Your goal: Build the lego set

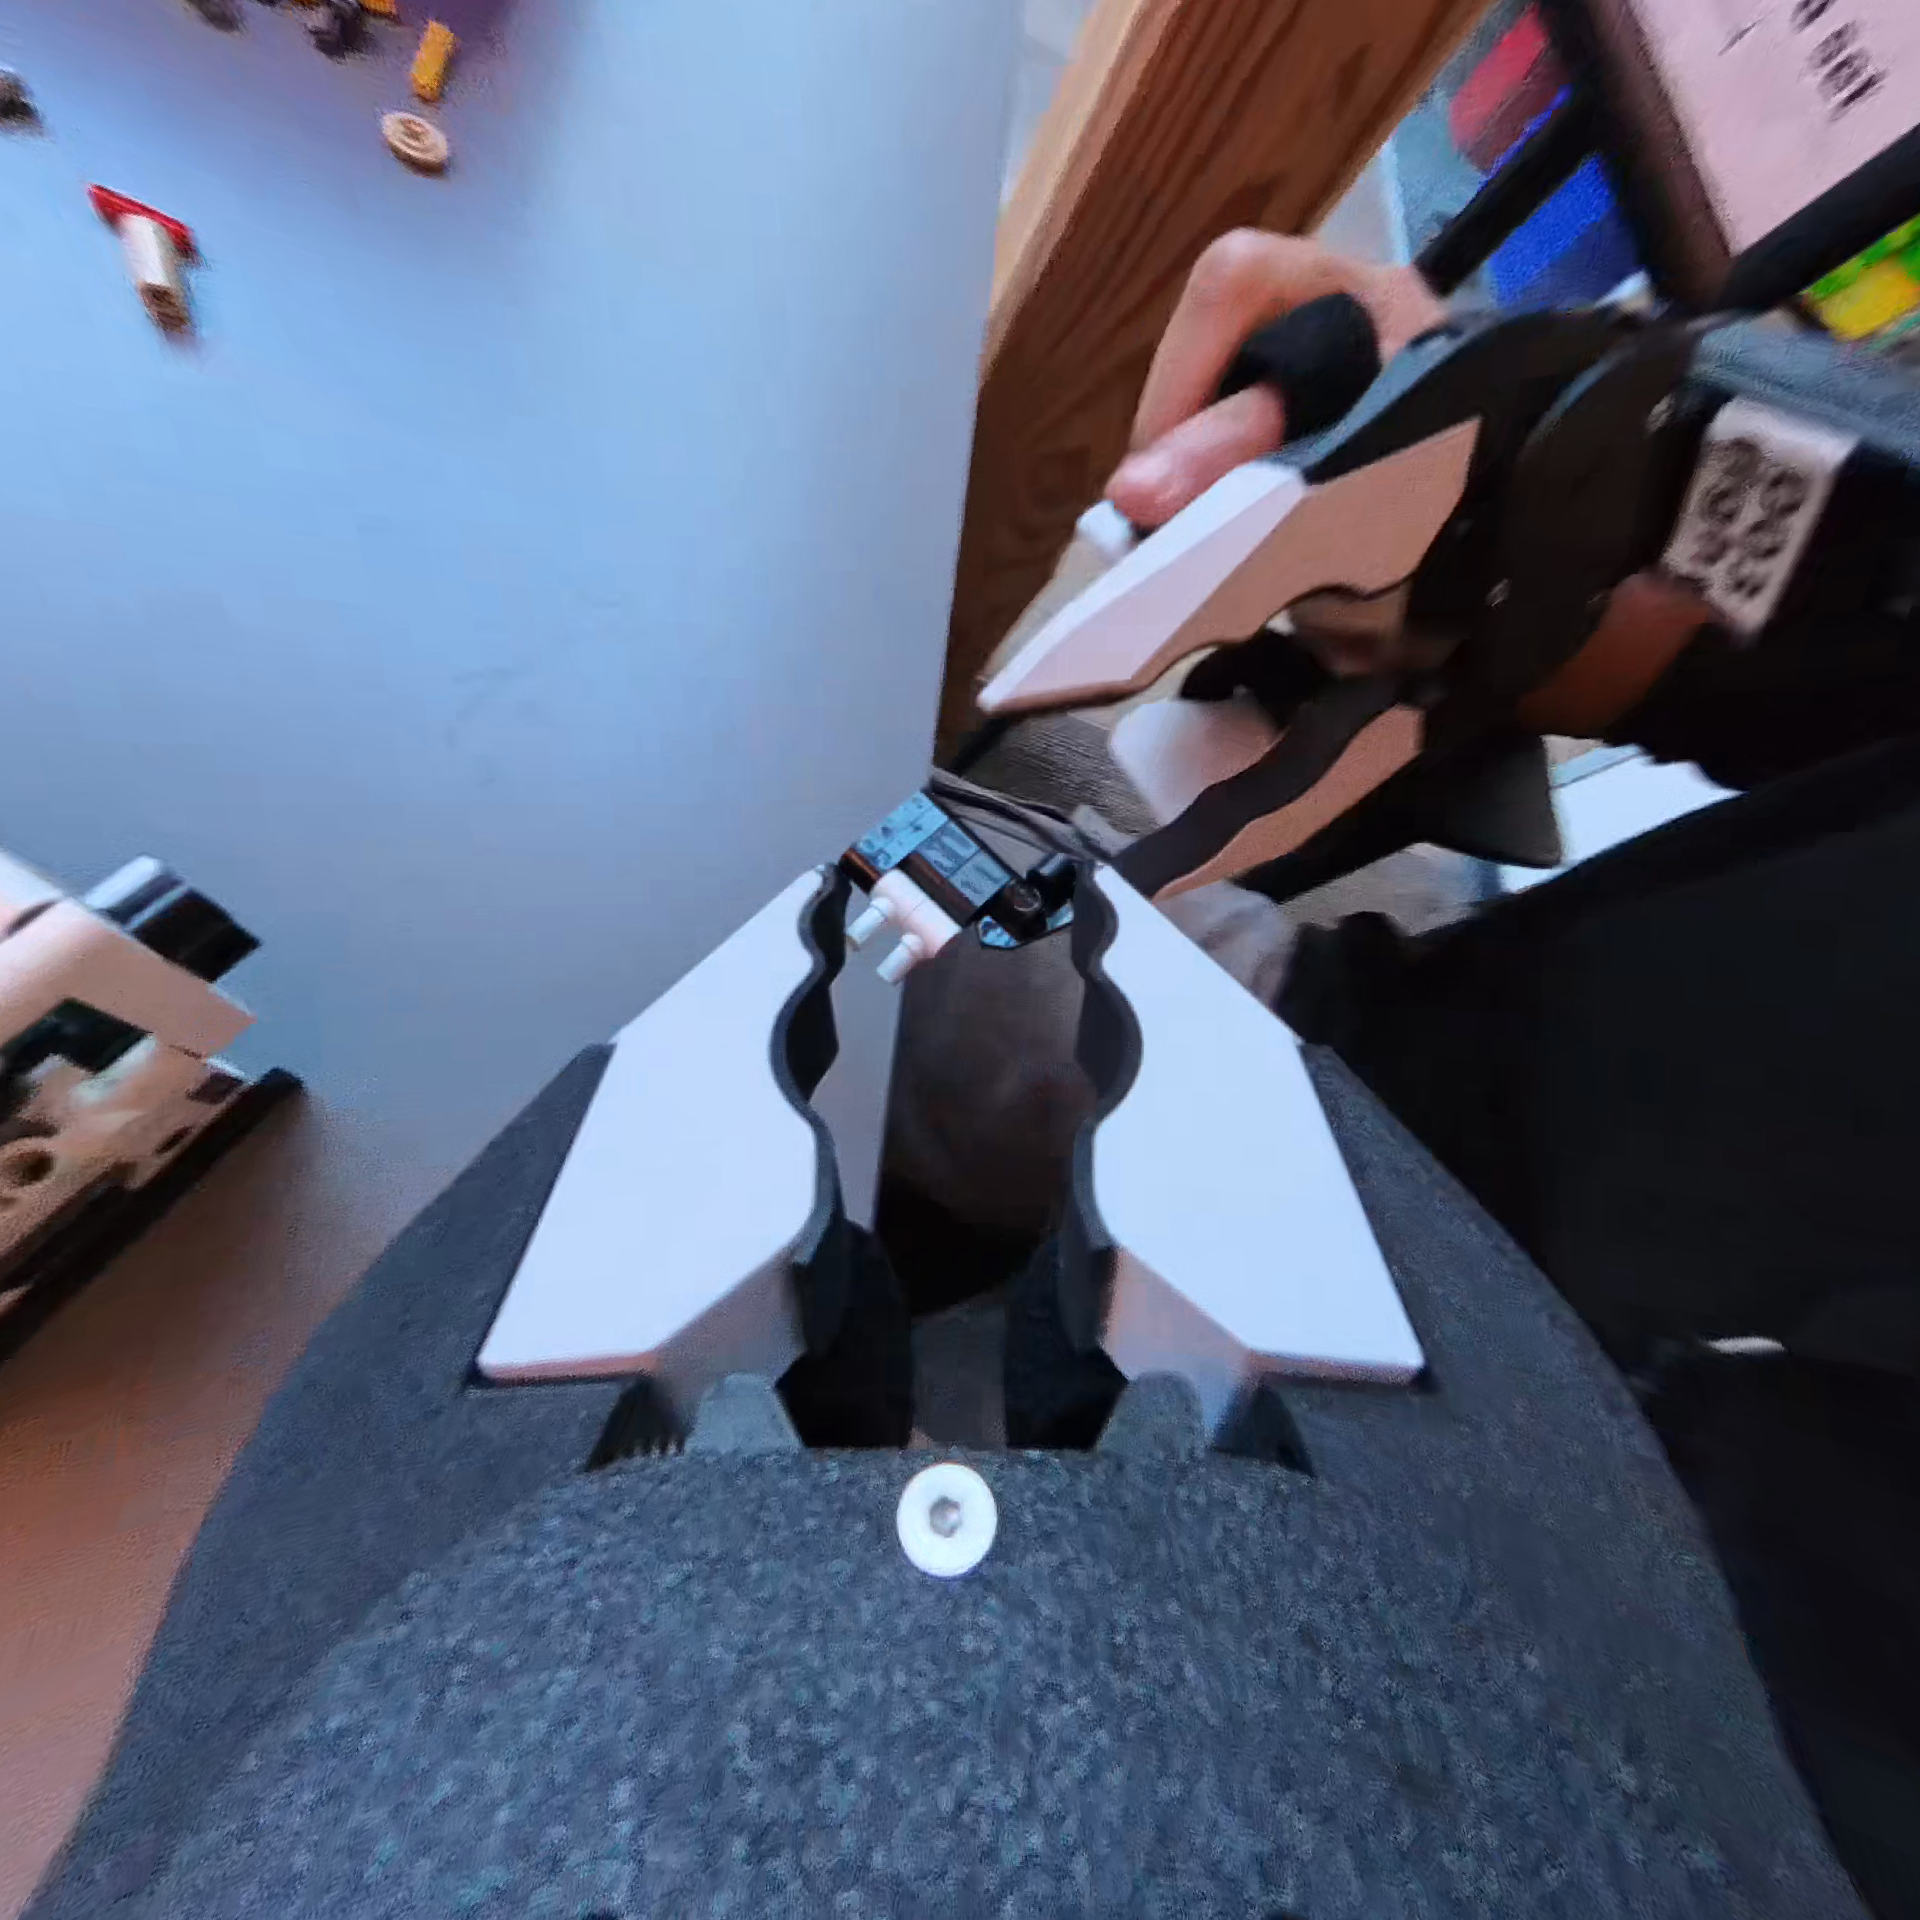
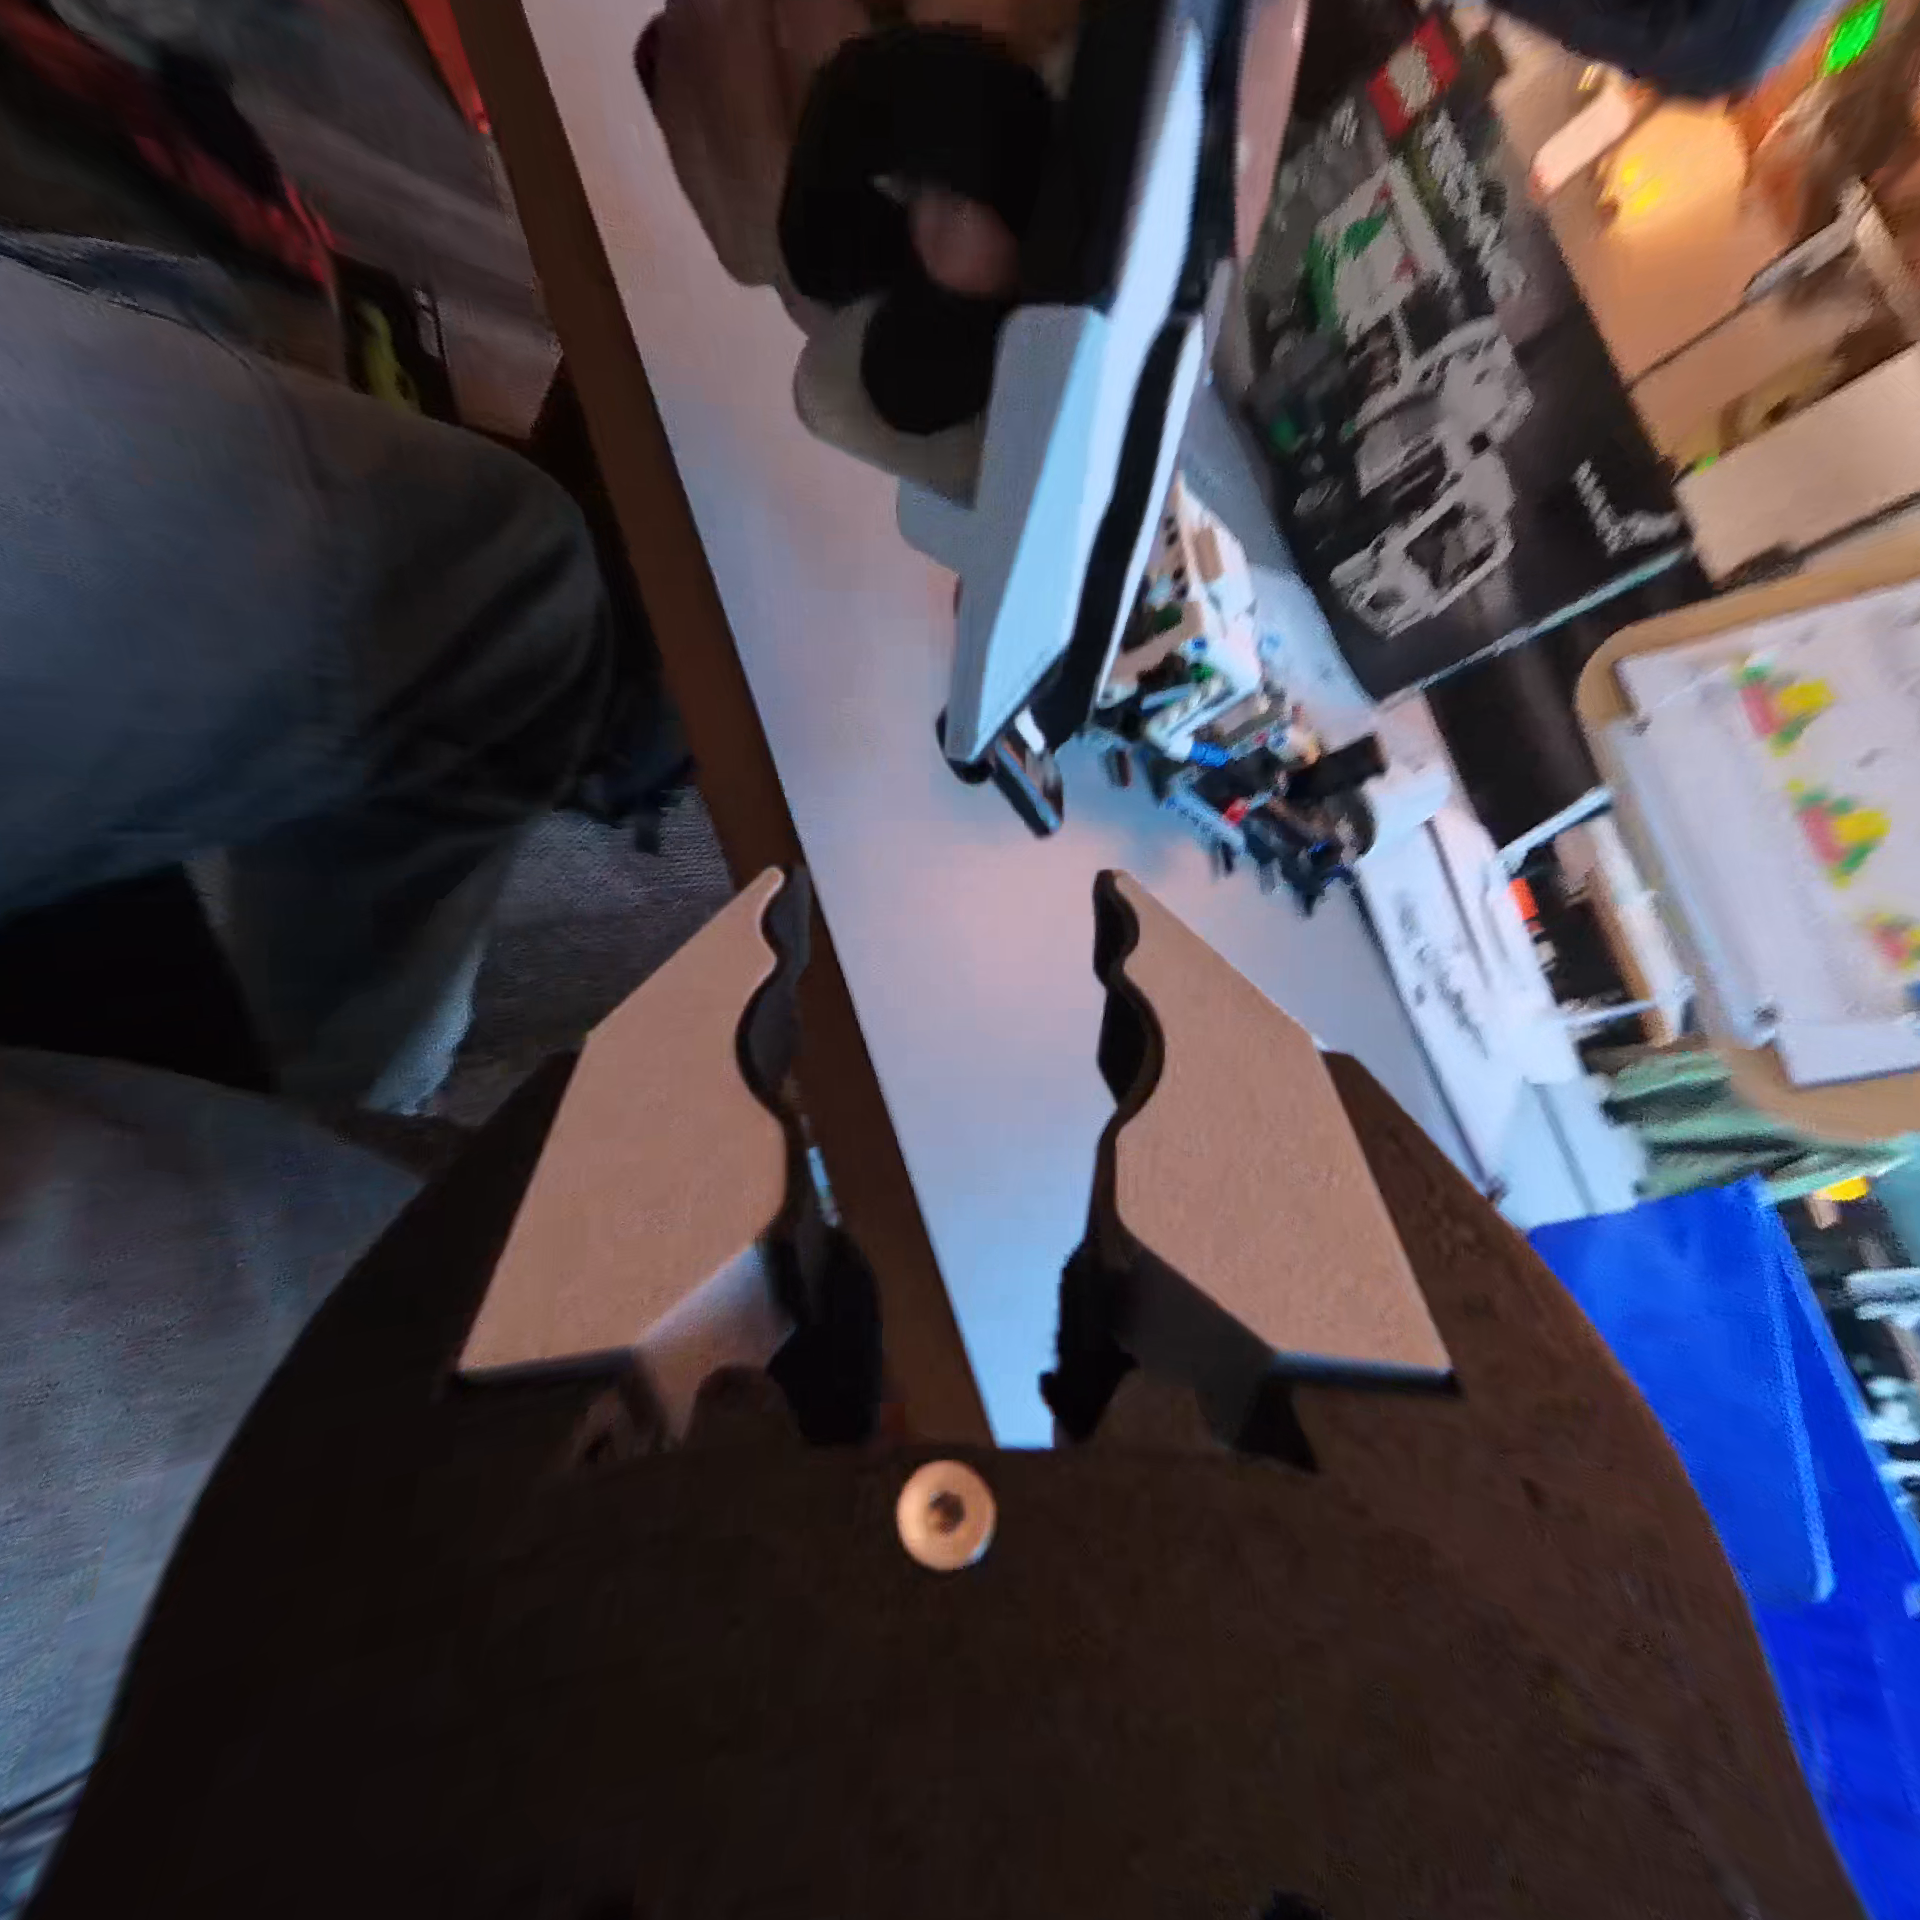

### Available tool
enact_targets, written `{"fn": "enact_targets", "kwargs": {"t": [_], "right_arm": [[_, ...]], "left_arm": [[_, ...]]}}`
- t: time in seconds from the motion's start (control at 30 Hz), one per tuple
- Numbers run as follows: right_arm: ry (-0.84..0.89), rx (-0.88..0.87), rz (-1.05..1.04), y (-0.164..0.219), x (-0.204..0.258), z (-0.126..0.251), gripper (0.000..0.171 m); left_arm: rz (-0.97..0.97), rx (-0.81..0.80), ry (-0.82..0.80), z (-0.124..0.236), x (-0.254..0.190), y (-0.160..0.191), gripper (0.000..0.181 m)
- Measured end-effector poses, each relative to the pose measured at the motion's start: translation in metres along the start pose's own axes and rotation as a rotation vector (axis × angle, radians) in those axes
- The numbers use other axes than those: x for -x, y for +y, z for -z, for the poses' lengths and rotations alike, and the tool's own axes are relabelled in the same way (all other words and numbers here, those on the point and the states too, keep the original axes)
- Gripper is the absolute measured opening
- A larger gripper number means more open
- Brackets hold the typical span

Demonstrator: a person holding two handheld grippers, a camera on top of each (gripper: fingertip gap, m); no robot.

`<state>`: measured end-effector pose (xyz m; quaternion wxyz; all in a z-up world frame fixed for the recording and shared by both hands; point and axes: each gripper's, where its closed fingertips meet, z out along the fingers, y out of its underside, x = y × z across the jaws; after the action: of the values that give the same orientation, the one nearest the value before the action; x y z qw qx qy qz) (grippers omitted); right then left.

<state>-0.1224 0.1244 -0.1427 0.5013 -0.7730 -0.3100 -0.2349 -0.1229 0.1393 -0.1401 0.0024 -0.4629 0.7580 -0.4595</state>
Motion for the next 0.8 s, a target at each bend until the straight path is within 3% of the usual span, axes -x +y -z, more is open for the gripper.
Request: {"fn": "enact_targets", "kwargs": {"t": [0.03,0.17,0.3,0.37,0.47,0.6,0.8], "right_arm": [[0.012,-0.024,0.026,-0.007,-0.001,-0.002,0.051],[0.032,-0.114,0.083,-0.032,0.002,-0.005,0.040],[0.064,-0.134,0.141,-0.037,0.006,-0.006,0.010],[0.068,-0.150,0.125,-0.036,0.006,-0.003,0.009],[0.012,-0.192,-0.103,-0.029,0.001,0.001,0.007],[-0.240,-0.358,-0.584,-0.034,0.003,0.012,0.006],[-0.408,-0.446,-0.830,-0.045,0.004,0.016,0.007]], "left_arm": [[0.025,0.008,0.038,0.002,-0.006,-0.001,0.042],[0.057,0.065,0.137,0.005,-0.028,0.003,0.042],[0.061,0.097,0.199,0.002,-0.045,0.008,0.043],[0.037,0.060,0.185,0.004,-0.046,0.003,0.042],[-0.118,-0.049,0.047,0.020,-0.032,-0.005,0.044],[-0.330,-0.122,-0.057,0.026,-0.036,0.001,0.031],[-0.371,-0.117,-0.059,0.014,-0.045,0.007,0.023]]}}
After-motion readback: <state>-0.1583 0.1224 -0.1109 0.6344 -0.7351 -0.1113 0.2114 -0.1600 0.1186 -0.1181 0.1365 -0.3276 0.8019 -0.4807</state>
